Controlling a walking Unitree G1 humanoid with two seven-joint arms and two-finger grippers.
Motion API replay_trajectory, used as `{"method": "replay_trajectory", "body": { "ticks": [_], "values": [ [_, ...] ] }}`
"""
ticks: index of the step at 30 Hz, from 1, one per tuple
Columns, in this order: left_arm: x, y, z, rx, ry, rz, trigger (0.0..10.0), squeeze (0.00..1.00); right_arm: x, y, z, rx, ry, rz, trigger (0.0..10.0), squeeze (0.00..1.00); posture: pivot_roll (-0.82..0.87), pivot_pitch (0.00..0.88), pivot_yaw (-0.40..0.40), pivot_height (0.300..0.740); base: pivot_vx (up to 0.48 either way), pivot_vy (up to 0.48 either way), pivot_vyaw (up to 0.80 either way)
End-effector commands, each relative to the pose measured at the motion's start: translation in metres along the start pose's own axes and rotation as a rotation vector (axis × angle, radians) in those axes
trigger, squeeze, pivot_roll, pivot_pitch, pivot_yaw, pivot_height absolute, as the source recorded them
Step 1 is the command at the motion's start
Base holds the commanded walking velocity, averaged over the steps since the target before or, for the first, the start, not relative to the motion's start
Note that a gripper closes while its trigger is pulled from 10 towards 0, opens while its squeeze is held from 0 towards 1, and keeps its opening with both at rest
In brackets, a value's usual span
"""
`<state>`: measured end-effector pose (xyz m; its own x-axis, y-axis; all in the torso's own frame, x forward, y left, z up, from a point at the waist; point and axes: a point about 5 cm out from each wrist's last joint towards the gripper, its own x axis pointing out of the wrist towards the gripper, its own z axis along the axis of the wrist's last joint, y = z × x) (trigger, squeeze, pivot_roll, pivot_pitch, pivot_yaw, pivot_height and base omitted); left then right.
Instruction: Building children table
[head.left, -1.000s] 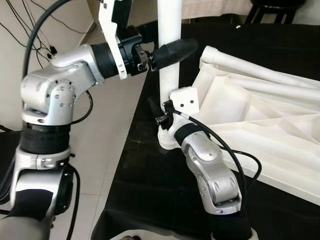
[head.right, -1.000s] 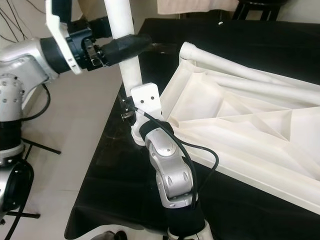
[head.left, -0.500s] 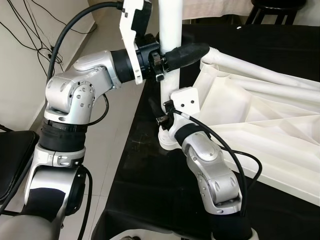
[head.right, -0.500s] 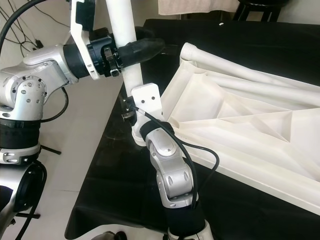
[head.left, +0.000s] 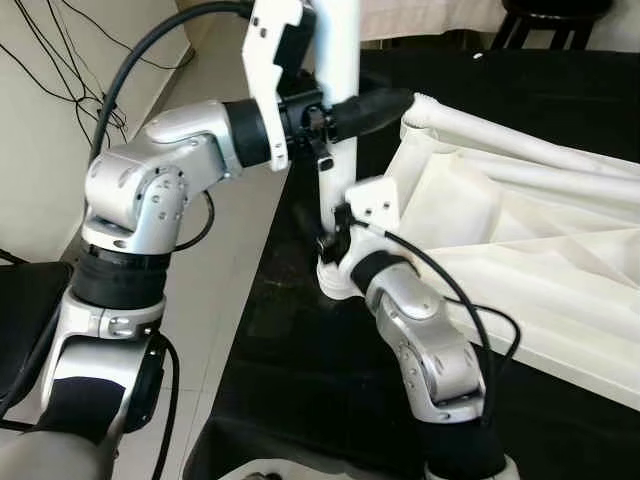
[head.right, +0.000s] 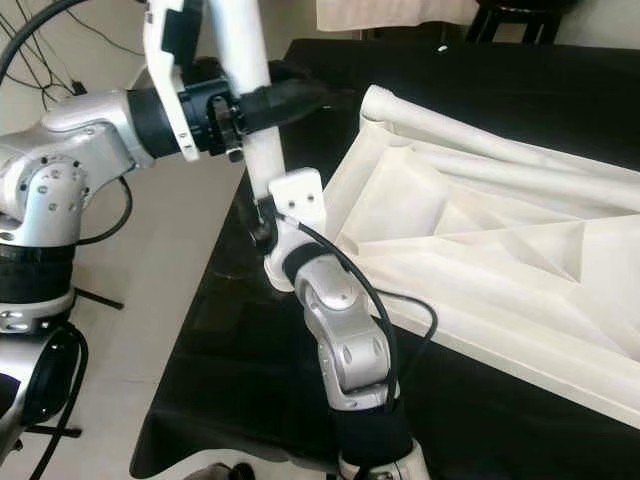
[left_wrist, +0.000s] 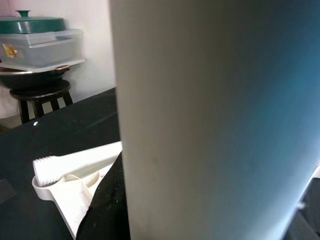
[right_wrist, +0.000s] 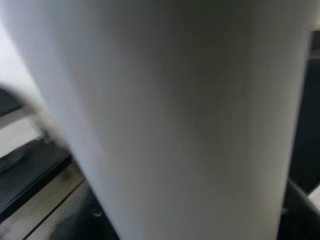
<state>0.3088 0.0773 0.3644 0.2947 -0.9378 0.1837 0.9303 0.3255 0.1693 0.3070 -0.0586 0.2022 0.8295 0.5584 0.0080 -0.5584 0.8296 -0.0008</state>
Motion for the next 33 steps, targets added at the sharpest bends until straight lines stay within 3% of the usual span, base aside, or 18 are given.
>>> {"method": "replay_trajectory", "body": {
  "ticks": [1, 3, 6, 7, 8, 9, 16, 21, 22, 23, 26, 32, 33],
  "values": [
    [0.005, -0.012, -0.006, -0.004, 0.034, -0.071, 0.0, 0.00, 0.009, 0.011, -0.001, 0.003, 0.030, 0.198, 10.0, 1.00, -0.02, 0.181, 0.076, 0.740, 0.000, 0.000, 0.00],
    [0.005, -0.014, -0.007, 0.000, 0.040, -0.082, 0.0, 0.00, 0.011, 0.000, 0.004, -0.059, 0.028, 0.319, 10.0, 1.00, -0.02, 0.178, 0.075, 0.740, 0.000, 0.000, 0.00],
    [0.006, -0.014, -0.008, 0.000, 0.044, -0.088, 0.0, 0.00, 0.012, -0.008, 0.007, -0.099, 0.037, 0.370, 10.0, 1.00, -0.01, 0.179, 0.075, 0.740, 0.000, 0.000, 0.00],
    [0.007, -0.015, -0.009, 0.001, 0.049, -0.092, 0.0, 0.00, 0.014, -0.015, 0.010, -0.111, 0.043, 0.417, 10.0, 0.93, -0.01, 0.176, 0.074, 0.740, 0.000, 0.000, 0.00],
    [0.007, -0.015, -0.009, 0.001, 0.049, -0.092, 0.0, 0.00, 0.014, -0.015, 0.010, -0.111, 0.043, 0.417, 10.0, 0.93, -0.01, 0.176, 0.074, 0.740, 0.000, 0.000, 0.00],
    [0.008, -0.014, -0.013, -0.002, 0.055, -0.098, 0.0, 0.00, 0.019, -0.024, 0.015, -0.124, 0.043, 0.487, 10.0, 0.00, -0.01, 0.177, 0.076, 0.740, 0.000, 0.000, 0.00],
    [0.013, -0.007, -0.028, -0.009, 0.076, -0.101, 0.0, 0.00, 0.036, -0.033, 0.033, -0.102, 0.004, 0.635, 10.0, 0.00, 0.00, 0.189, 0.084, 0.740, 0.000, 0.000, 0.00],
    [0.017, -0.005, -0.031, -0.013, 0.081, -0.103, 0.0, 0.00, 0.038, -0.031, 0.037, -0.112, 0.002, 0.711, 10.0, 0.00, 0.01, 0.193, 0.086, 0.740, 0.000, 0.000, 0.00],
    [0.019, -0.006, -0.032, -0.015, 0.082, -0.104, 0.0, 0.00, 0.039, -0.030, 0.038, -0.112, 0.002, 0.757, 3.1, 0.00, 0.01, 0.198, 0.089, 0.740, 0.000, 0.000, 0.00],
    [0.026, -0.008, -0.033, -0.020, 0.084, -0.109, 0.0, 0.00, 0.038, -0.028, 0.041, -0.109, 0.005, 0.832, 0.0, 0.00, 0.01, 0.202, 0.091, 0.740, 0.000, 0.000, 0.00],
    [0.034, -0.015, -0.031, -0.019, 0.084, -0.116, 0.0, 0.00, 0.038, -0.027, 0.041, -0.120, 0.021, 0.907, 0.0, 0.00, 0.01, 0.209, 0.092, 0.740, 0.000, 0.000, 0.00],
    [0.037, -0.026, -0.022, -0.010, 0.072, -0.125, 0.0, 0.00, 0.040, -0.027, 0.038, -0.125, 0.036, 0.921, 0.0, 0.00, 0.00, 0.211, 0.093, 0.740, 0.000, 0.000, 0.00],
    [0.036, -0.028, -0.020, -0.006, 0.067, -0.128, 0.7, 0.00, 0.041, -0.027, 0.036, -0.125, 0.038, 0.921, 0.0, 0.00, 0.00, 0.211, 0.093, 0.740, 0.000, 0.000, 0.00]
  ]
}}
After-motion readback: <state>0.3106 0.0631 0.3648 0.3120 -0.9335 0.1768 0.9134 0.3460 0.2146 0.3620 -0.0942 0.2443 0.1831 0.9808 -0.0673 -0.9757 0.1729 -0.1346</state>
